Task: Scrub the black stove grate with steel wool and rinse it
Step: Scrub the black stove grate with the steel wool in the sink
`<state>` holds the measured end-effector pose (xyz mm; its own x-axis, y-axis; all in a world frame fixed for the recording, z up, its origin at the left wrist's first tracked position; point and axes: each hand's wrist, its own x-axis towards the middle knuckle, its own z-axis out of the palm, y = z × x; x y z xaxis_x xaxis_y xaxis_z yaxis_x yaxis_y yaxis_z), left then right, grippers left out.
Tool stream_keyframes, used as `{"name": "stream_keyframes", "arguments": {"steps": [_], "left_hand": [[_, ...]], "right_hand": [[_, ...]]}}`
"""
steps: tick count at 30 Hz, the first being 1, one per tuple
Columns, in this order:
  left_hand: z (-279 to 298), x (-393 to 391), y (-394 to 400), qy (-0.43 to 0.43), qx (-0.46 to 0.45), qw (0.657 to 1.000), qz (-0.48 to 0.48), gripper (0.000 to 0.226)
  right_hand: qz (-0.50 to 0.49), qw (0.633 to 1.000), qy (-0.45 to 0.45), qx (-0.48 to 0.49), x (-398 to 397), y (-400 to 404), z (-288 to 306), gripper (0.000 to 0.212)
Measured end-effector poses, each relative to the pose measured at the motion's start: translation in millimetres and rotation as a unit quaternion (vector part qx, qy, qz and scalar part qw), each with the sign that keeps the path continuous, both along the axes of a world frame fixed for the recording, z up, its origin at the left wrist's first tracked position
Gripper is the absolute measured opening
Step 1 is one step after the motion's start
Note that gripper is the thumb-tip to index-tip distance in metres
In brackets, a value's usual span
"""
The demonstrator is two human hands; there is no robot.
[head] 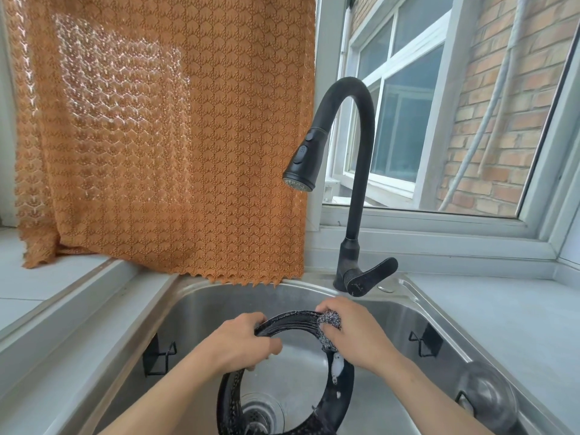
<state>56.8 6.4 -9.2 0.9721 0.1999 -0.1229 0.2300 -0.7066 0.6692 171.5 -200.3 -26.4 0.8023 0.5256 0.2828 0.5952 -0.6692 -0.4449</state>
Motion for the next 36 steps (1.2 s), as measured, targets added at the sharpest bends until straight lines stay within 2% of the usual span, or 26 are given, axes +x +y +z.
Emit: {"name": "stream_keyframes", "arguments": {"steps": [4, 7, 9, 11, 16, 19, 25, 28, 34, 36], "left_hand": [[-5.9, 1.0, -4.4, -0.012, 0.027, 1.000, -0.009, 0.033], [-6.8, 0.7, -10.0, -0.028, -0.018, 0.999, -0.033, 0.020], [-7.1, 1.6, -12.6, -0.047, -0.016, 0.998, -0.050, 0.011], [-8.1, 2.7, -13.7, -0.067, -0.002, 0.997, -0.048, 0.015], [-8.5, 2.5, -14.4, -0.074, 0.024, 0.997, -0.015, 0.020], [-8.6, 1.8, -13.5, -0.072, 0.004, 0.997, -0.002, 0.022], [-5.0, 0.2, -25.2, -0.088, 0.025, 0.996, 0.010, 0.022], [-1.7, -2.0, -33.5, -0.098, 0.042, 0.994, 0.007, 0.026], [1.0, -2.9, -43.9, -0.099, 0.063, 0.993, 0.009, 0.027], [-0.4, -2.2, -43.3, -0.100, 0.065, 0.993, 0.016, 0.027]], "right_hand": [[0.033, 0.999, -0.035, 0.006, -11.0, 8.2, 3.7, 0.021], [0.061, 0.997, -0.047, 0.010, -17.9, 14.9, 5.0, 0.019], [0.074, 0.996, -0.045, 0.010, -20.7, 17.9, 5.0, 0.019], [0.080, 0.996, -0.038, 0.018, -20.8, 18.4, 4.1, 0.022], [-0.002, 0.997, 0.004, 0.071, -17.2, 12.1, 5.0, 0.042], [-0.043, 0.996, 0.016, 0.081, -14.6, 6.9, 9.7, 0.036], [-0.027, 0.995, -0.002, 0.092, -21.9, 19.2, 7.0, 0.027], [-0.043, 0.997, -0.039, 0.056, -20.8, 27.5, 2.5, 0.022], [-0.037, 0.999, -0.020, -0.009, -32.6, 40.2, -2.3, 0.017], [-0.054, 0.998, -0.003, 0.012, -35.1, 42.5, -2.7, 0.018]]}}
